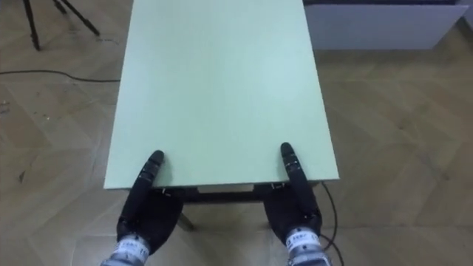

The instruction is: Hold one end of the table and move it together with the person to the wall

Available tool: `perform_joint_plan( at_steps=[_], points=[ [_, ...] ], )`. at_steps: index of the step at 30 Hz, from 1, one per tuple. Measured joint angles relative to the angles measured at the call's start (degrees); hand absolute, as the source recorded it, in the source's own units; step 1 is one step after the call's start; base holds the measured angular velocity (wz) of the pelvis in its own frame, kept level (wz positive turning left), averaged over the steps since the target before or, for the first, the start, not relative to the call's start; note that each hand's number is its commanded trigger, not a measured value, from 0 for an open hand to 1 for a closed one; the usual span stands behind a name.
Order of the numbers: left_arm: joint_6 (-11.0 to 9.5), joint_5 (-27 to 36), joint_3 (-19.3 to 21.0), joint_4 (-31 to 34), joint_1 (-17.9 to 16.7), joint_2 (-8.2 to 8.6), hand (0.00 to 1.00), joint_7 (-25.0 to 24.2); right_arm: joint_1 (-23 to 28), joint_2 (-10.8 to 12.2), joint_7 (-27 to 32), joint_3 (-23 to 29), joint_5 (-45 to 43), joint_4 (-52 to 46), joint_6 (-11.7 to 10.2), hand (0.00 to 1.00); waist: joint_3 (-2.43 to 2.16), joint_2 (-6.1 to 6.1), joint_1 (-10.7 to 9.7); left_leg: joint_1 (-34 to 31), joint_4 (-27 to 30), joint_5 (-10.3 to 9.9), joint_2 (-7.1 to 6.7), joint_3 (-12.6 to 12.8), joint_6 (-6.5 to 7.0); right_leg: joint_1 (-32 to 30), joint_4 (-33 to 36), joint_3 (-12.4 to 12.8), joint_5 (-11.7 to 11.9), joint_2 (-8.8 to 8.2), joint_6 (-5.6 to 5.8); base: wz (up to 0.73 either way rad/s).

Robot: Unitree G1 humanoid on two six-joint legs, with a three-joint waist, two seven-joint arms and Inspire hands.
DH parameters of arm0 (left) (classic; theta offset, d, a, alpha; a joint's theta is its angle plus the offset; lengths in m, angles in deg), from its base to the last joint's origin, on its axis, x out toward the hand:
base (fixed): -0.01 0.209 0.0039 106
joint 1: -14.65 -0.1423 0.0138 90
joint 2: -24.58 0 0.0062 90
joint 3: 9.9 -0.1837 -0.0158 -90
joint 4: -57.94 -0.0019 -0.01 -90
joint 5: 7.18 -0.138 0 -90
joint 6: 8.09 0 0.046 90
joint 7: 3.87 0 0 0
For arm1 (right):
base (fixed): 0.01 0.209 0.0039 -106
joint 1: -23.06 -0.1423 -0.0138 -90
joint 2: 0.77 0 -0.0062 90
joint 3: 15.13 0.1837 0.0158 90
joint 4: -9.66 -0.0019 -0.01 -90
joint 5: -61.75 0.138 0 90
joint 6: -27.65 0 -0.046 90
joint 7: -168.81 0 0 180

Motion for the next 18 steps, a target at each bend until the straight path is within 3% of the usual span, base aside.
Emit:
perform_joint_plan(
  at_steps=[1,2,3,4,5,6,8,9,11,12,13,14,15,16,17,18],
  points=[
    [0.0,0.2,-0.2,-0.1,1.7,-0.51,1.00,0.3,-1.0,0.1,-0.1,0.2,0.0,0.0,-0.4,1.00,-0.03,0.60,-1.6,0.4,-5.8,-3.7,-0.57,2.6,-1.69,-3.1,1.4,1.4,1.2,-1.41,1.27,0.57],
    [0.0,0.2,-0.8,-0.5,3.8,-0.73,1.00,0.5,-1.5,0.3,-0.8,1.7,0.1,-0.1,-0.4,1.00,-0.05,0.64,-2.4,0.4,-11.2,-5.0,-3.26,5.0,-2.30,-6.3,2.3,4.8,2.7,-3.24,3.20,0.60],
    [0.0,0.2,-1.0,-0.8,4.8,-0.81,1.00,0.5,-1.7,0.4,-1.0,2.4,0.1,-0.3,-0.3,1.00,-0.05,0.63,-2.8,0.3,-13.3,-5.2,-4.86,6.6,-2.05,-7.9,2.6,6.4,3.8,-4.27,4.26,0.48],
    [0.0,0.4,-1.5,-1.7,6.1,-0.82,1.00,0.5,-1.9,0.5,-1.6,3.6,-0.2,-0.2,0.2,1.00,-0.09,0.55,-3.3,-0.2,-15.4,-5.3,-8.14,8.6,-1.96,-10.0,2.7,8.3,5.9,-6.52,5.80,0.00],
    [0.0,0.8,-1.8,-2.6,6.1,-0.78,1.00,0.5,-1.9,0.4,-2.0,4.1,-0.3,0.4,0.8,1.00,-0.11,0.63,-2.9,-0.1,-15.7,-5.9,-10.99,9.2,-0.65,-10.6,1.9,8.7,8.3,-8.44,6.71,-0.21],
    [0.0,0.8,-1.7,-2.7,5.7,-0.71,1.00,0.5,-1.9,0.4,-2.0,4.2,-0.5,0.7,1.3,1.00,-0.12,0.64,-2.7,-0.1,-15.2,-6.3,-12.10,9.4,0.20,-10.5,1.2,8.5,9.2,-9.32,6.93,-0.47],
    [-0.2,0.8,-1.7,-3.6,4.8,-0.42,1.00,-0.2,-1.1,0.1,-2.2,4.4,-0.6,0.9,2.3,1.00,-0.14,0.60,-2.6,-1.3,-12.2,-8.0,-15.19,11.2,3.48,-10.1,-1.8,8.1,14.0,-12.11,7.82,-0.26],
    [-0.2,0.9,-1.7,-4.1,4.8,-0.39,1.00,-0.4,-0.8,0.1,-2.2,4.5,-0.6,1.0,2.7,1.00,-0.14,0.56,-2.8,-1.7,-11.5,-8.3,-15.76,11.5,4.01,-9.7,-2.8,8.1,15.4,-12.51,8.09,-0.08],
    [-0.1,1.0,-1.9,-4.5,3.8,-0.36,1.00,-0.4,0.3,0.3,-2.2,4.8,-0.9,1.1,3.6,1.00,-0.22,-0.28,-3.0,-2.8,-8.3,-9.2,-17.50,14.3,6.48,-8.7,-6.0,8.0,20.9,-14.21,8.38,-0.11],
    [-0.1,1.2,-2.0,-4.5,3.5,-0.30,1.00,-0.4,0.6,0.4,-2.2,4.9,-1.0,1.1,3.9,1.00,-0.30,-0.41,-3.1,-3.2,-7.5,-9.4,-17.78,14.9,7.09,-8.6,-6.7,7.7,22.4,-14.53,8.53,-0.15],
    [-0.1,1.4,-2.0,-5.1,3.3,-0.27,1.00,-0.9,0.9,0.4,-2.2,5.2,-1.8,1.0,4.3,1.00,-0.25,-0.58,-3.3,-3.8,-6.2,-9.7,-17.98,15.8,8.16,-8.4,-7.6,6.6,25.4,-15.19,8.49,0.00],
    [0.1,1.4,-2.0,-5.7,3.1,-0.22,1.00,-1.2,1.5,0.4,-2.2,5.4,-2.0,1.1,4.8,1.00,-0.24,-0.43,-3.8,-4.3,-5.1,-10.3,-17.13,18.0,9.50,-8.1,-5.9,4.9,25.3,-15.48,8.35,0.16],
    [0.2,1.4,-2.1,-5.8,3.0,-0.32,1.00,-1.2,1.8,0.4,-2.2,5.4,-2.0,1.1,4.8,1.00,-0.12,-0.23,-4.5,-4.5,-4.5,-10.5,-16.17,20.1,9.90,-8.0,-3.1,4.0,23.2,-15.71,8.17,0.61],
    [0.7,1.2,-2.6,-5.8,3.0,-0.62,1.00,-1.1,3.0,0.6,-2.2,5.7,-1.5,0.9,4.6,1.00,-0.13,-0.30,-5.6,-4.7,-4.2,-10.4,-14.57,23.8,10.22,-8.0,6.7,3.4,15.2,-16.12,7.95,0.84],
    [0.7,1.3,-3.6,-5.7,3.0,-1.30,1.00,-1.1,4.0,0.6,-2.2,5.6,-0.6,0.4,4.3,1.00,-0.21,-0.88,-6.4,-4.7,-4.3,-10.0,-14.20,25.8,10.94,-7.4,16.0,3.6,8.6,-16.21,7.32,0.82],
    [0.7,1.4,-3.9,-5.6,2.9,-1.56,1.00,-1.1,4.1,0.6,-2.2,5.5,-0.3,0.4,4.2,1.00,-0.19,-1.15,-6.9,-4.7,-4.3,-9.9,-14.12,26.8,11.07,-6.8,19.8,3.5,5.9,-16.18,6.88,0.55]
  ],
)
